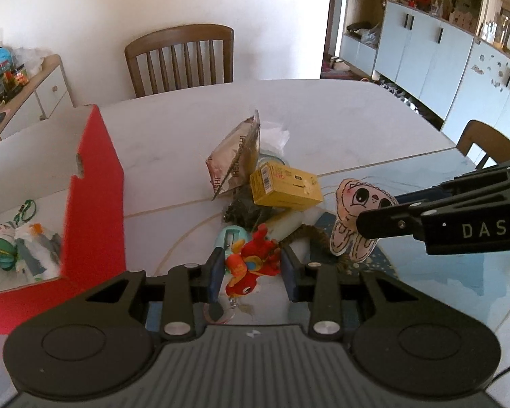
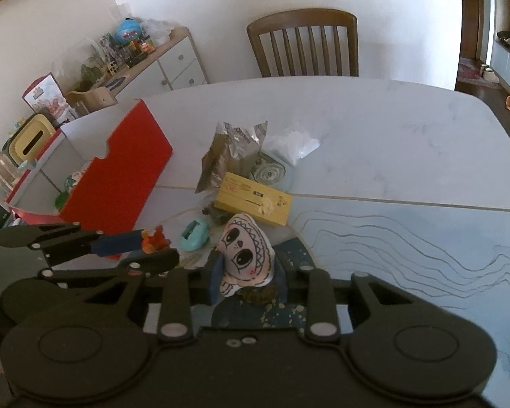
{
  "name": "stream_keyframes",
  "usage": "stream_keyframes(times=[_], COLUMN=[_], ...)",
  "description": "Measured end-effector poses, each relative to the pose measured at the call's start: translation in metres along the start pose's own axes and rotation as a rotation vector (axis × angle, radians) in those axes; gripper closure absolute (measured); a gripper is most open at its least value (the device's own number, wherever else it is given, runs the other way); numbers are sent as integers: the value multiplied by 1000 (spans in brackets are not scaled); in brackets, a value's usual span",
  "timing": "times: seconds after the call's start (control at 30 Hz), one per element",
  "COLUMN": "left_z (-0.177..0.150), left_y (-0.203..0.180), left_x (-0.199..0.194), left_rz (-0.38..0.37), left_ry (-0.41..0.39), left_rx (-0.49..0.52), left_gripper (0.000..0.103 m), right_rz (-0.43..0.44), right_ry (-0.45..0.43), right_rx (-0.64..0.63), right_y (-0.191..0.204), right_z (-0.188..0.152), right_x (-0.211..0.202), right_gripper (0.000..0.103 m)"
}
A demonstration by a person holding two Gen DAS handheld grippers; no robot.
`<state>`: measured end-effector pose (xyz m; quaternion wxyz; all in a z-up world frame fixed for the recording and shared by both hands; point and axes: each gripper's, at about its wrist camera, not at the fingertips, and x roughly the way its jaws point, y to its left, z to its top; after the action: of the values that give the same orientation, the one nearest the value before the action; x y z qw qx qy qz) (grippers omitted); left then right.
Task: Organize objects
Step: 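Carry the red plush and pink skull plush over the box with both grippers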
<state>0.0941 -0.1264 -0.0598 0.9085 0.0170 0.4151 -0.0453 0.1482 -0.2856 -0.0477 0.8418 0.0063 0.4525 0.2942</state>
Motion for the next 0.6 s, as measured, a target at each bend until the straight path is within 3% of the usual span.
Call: stream_keyframes(times=[0.23, 0.6], left_z=[6, 20], left_y=[21, 85], left_x=[-34, -87], left_rz=[-19, 38], left_ry=[1, -23], left_rx=[-28, -70], left_gripper=[69, 69], right_rz=[7, 40], right_ry=[-22, -60], right_rx=[-30, -89], right_y=[19, 77], right_z=[5, 27], right_x=[-19, -25], right_gripper=[73, 73])
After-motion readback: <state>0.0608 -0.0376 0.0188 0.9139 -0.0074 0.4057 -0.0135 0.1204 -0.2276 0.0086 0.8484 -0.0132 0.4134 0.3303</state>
